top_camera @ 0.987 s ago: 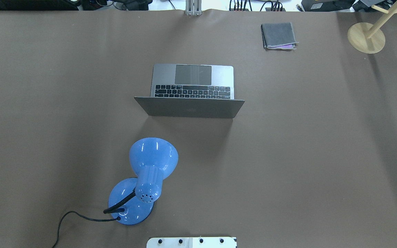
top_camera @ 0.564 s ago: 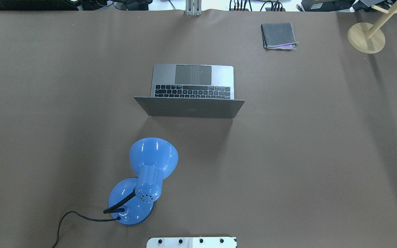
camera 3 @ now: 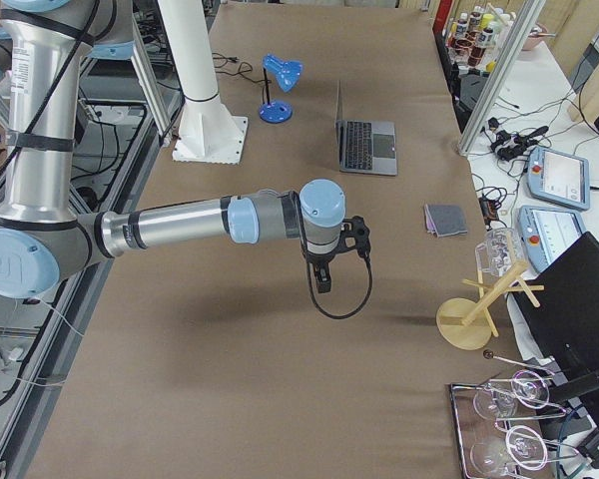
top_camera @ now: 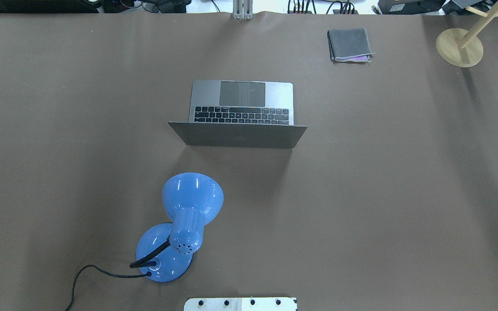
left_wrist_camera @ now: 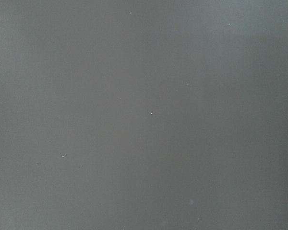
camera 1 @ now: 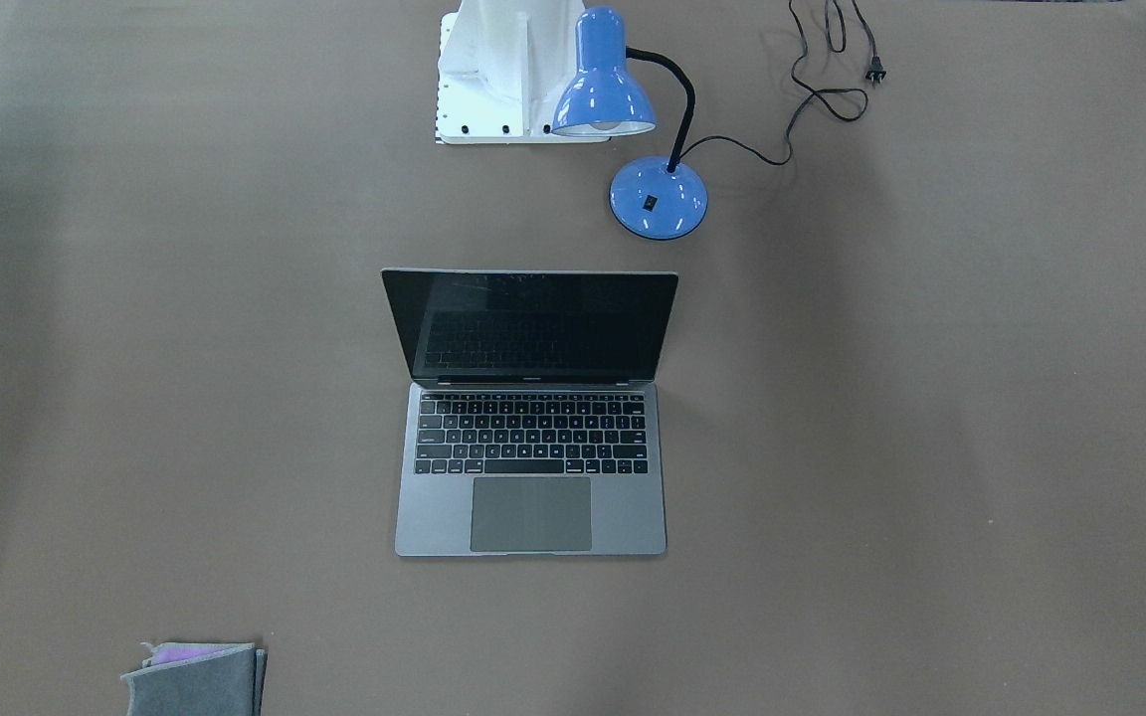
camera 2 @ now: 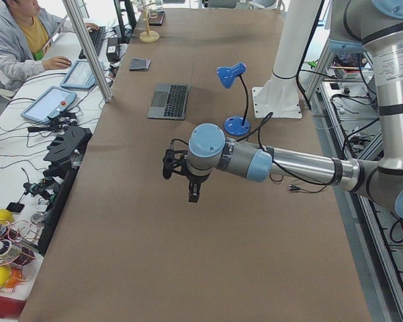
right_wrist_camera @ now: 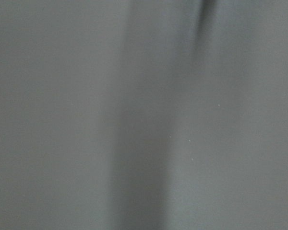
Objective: Close laptop
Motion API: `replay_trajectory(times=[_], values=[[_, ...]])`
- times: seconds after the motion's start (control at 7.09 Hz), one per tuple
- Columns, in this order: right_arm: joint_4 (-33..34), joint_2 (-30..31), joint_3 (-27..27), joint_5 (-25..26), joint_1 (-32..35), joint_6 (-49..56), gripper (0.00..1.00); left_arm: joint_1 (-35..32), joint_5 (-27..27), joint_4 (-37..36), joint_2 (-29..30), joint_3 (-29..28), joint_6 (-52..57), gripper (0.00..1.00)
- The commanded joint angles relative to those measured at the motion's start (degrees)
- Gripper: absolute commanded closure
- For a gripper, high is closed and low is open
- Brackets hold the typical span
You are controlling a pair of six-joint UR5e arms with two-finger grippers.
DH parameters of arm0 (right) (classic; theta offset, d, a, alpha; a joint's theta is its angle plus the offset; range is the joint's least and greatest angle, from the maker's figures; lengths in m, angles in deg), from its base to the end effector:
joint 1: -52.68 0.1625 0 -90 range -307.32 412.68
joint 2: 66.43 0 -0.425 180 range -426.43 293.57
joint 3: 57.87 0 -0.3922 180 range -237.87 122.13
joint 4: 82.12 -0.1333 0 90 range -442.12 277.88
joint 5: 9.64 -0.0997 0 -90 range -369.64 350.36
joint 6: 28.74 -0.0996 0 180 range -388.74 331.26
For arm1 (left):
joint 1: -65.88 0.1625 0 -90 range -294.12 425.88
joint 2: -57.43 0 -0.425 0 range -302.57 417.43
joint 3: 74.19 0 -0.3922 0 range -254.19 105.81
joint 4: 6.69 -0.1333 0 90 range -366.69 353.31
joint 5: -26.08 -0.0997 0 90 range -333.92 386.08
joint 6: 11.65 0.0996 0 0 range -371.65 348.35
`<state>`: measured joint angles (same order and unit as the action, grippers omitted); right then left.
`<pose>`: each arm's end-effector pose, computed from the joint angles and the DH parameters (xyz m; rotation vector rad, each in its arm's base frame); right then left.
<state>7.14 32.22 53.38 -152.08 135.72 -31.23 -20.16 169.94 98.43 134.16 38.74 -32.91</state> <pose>0.0019 -0.4333 0.5332 0.1407 -0.9266 -0.1788 -0.0248 -0.4069 0.5219 0.1881 0.9883 -0.0728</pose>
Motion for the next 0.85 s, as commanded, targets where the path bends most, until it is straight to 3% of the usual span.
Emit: replay_trajectory(times=[0.0,0.14,0.28,0.42,0.56,0.71], values=[[-17.11,-0.56,3.17,0.58,-10.73,-23.50,0.06,11.72,-0.51,16.99,3.66,0.45,-26.70,0.12],[-22.07,-2.74,4.92,3.37,-16.71,-35.45,0.09,16.48,-0.69,17.14,7.95,1.76,-34.56,0.16],[-22.29,-5.11,8.16,5.92,-22.51,-45.14,0.14,20.44,-0.78,17.14,11.39,2.03,-39.94,0.19],[-22.29,-8.79,9.67,7.16,-27.79,-53.85,0.27,25.52,-2.87,17.05,14.99,2.04,-45.65,0.27],[-22.29,-12.74,9.68,8.31,-32.02,-60.29,0.52,30.88,-6.89,17.05,17.46,2.12,-50.15,0.46],[-22.12,-15.04,9.59,12.23,-36.76,-64.18,0.85,35.72,-11.19,16.97,19.49,2.04,-53.33,0.85]])
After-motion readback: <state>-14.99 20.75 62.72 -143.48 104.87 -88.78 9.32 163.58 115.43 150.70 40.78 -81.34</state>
